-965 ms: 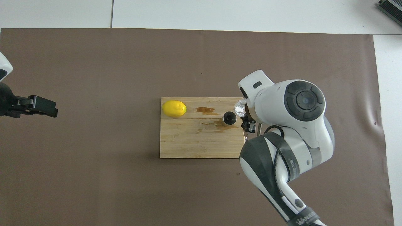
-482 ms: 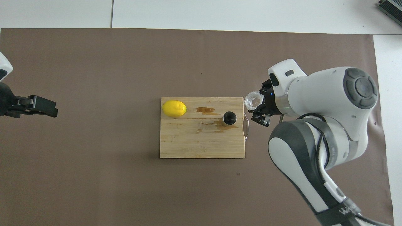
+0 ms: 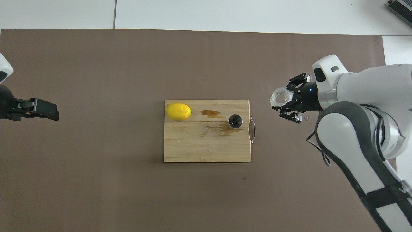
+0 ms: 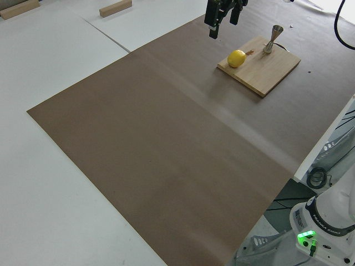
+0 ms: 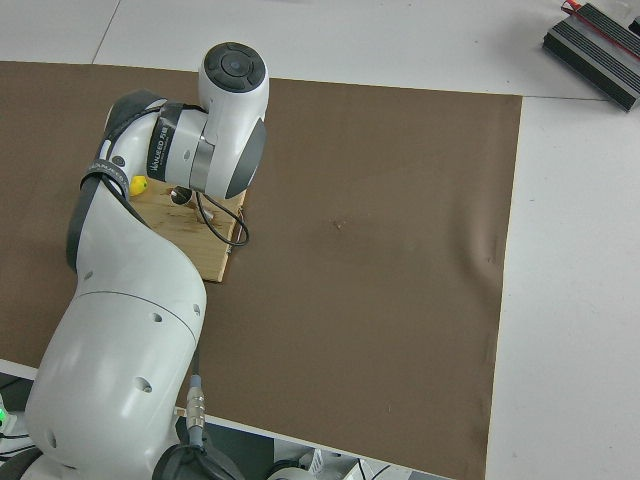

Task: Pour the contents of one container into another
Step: 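Carry the white cup back toward its starting spot, then set the white cup down and open the right gripper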

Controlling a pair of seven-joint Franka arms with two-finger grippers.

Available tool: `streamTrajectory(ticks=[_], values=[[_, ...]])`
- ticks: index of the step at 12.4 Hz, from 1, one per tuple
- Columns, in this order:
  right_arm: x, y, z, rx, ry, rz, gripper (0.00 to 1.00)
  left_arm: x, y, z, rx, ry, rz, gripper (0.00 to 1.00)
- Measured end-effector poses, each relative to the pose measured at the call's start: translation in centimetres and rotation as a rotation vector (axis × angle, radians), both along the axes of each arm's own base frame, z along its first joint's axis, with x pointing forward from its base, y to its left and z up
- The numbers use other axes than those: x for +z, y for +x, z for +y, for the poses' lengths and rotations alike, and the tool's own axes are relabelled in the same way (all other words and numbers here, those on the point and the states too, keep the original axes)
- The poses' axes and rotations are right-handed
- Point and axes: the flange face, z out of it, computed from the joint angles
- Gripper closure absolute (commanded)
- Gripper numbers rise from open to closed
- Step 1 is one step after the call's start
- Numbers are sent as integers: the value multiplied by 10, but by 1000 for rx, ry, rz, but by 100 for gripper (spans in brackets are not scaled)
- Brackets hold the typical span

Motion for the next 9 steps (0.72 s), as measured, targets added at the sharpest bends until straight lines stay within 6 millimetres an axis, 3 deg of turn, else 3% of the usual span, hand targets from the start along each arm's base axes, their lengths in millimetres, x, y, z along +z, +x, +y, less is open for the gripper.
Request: streamTrajectory(ticks=[4, 7, 9], values=[[-36, -8, -78, 32, 46, -22, 80, 0, 0, 0, 0, 0, 0, 0], [-61, -18, -117, 45, 59, -23, 80, 0, 0, 0, 0, 0, 0, 0], [-79, -25, -133, 48, 83, -36, 80, 0, 0, 0, 0, 0, 0, 0]])
